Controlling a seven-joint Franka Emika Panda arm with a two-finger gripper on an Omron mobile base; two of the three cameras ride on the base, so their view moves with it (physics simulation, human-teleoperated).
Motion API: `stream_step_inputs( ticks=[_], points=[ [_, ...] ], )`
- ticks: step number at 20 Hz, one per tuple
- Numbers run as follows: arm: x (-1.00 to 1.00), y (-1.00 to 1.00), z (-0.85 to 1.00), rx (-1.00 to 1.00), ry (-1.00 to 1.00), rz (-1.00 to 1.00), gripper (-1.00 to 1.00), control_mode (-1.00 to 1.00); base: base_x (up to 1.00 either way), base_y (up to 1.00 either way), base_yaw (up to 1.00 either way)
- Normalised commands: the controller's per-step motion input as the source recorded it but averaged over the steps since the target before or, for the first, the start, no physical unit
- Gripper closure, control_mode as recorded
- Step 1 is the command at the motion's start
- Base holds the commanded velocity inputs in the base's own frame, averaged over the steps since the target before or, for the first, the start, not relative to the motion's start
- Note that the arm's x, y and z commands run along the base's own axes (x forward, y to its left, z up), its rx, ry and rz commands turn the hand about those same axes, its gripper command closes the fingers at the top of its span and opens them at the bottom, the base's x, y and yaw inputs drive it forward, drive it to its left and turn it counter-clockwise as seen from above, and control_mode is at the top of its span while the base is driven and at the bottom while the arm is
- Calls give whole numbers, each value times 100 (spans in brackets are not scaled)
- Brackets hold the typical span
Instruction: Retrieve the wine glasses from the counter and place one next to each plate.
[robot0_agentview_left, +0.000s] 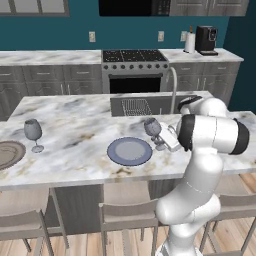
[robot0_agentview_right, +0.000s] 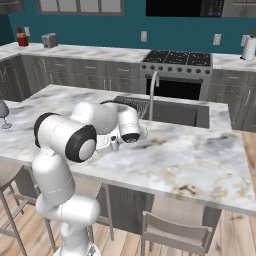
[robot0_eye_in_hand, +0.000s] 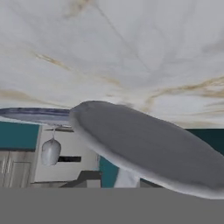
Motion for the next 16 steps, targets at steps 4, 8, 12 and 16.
stream_step_inputs(
  ticks=[4, 8, 12, 16],
  points=[
    [-8, -10, -13, 0, -6, 0, 100, -100, 0, 0, 0],
    [-11, -12, -13, 0, -10, 0, 100, -100, 0, 0, 0],
    [3, -7, -34, 0, -5, 0, 100, -100, 0, 0, 0],
    [29, -9, -51, 0, -1, 0, 100, -100, 0, 0, 0]
  ],
)
